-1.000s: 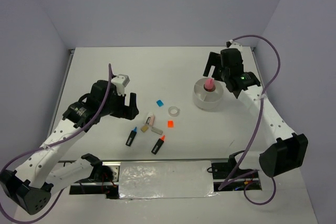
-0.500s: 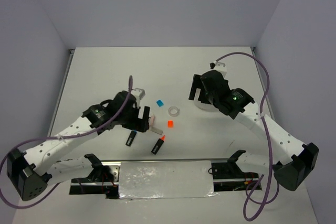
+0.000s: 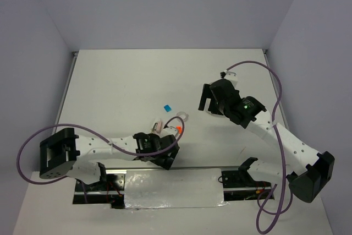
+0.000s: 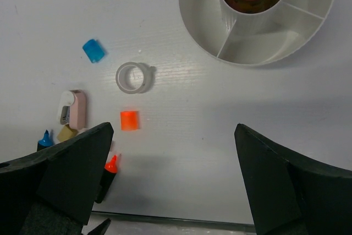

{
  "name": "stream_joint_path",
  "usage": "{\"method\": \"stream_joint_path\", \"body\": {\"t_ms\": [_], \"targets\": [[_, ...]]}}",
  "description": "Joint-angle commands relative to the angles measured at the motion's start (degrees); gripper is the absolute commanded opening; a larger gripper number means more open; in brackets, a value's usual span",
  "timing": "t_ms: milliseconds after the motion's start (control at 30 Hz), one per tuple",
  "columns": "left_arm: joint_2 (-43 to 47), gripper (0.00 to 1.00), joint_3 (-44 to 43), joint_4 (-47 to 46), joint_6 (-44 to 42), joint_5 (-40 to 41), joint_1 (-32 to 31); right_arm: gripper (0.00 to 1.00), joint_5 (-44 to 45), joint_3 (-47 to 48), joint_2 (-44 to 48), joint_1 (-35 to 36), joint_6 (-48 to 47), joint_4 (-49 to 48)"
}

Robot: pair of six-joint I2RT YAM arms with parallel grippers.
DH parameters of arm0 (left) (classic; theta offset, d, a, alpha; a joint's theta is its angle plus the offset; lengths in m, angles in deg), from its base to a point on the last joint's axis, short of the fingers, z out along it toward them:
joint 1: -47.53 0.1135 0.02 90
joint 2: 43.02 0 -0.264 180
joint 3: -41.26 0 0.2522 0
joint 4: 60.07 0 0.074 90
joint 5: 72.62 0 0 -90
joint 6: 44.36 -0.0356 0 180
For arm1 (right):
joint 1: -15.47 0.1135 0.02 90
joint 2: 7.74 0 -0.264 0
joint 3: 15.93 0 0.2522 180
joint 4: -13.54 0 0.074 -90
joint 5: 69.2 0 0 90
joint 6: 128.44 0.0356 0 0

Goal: Sort the stationery into containers
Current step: Pick up the pen from the corner of the board.

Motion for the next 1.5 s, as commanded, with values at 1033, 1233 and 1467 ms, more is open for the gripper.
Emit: {"method": "stream_joint_path", "body": {"t_ms": [1033, 1233, 1467], "targets": [[10.84, 0.0, -6.85, 9.47, 13.07, 13.47, -3.94, 1.0, -9.53, -5.21, -3.27, 2.84, 3.58, -8.36], [18.93, 0.0, -14.53, 35.51, 28.98, 26.06, -3.68, 0.95, -4.55, 9.01, -22.88, 11.27, 5.94, -4.33], [31.33, 0.0, -17.08, 35.79, 28.74, 29.13, -3.68, 0.79, -3.66, 16.94, -39.06, 15.24, 9.46, -3.97]]}}
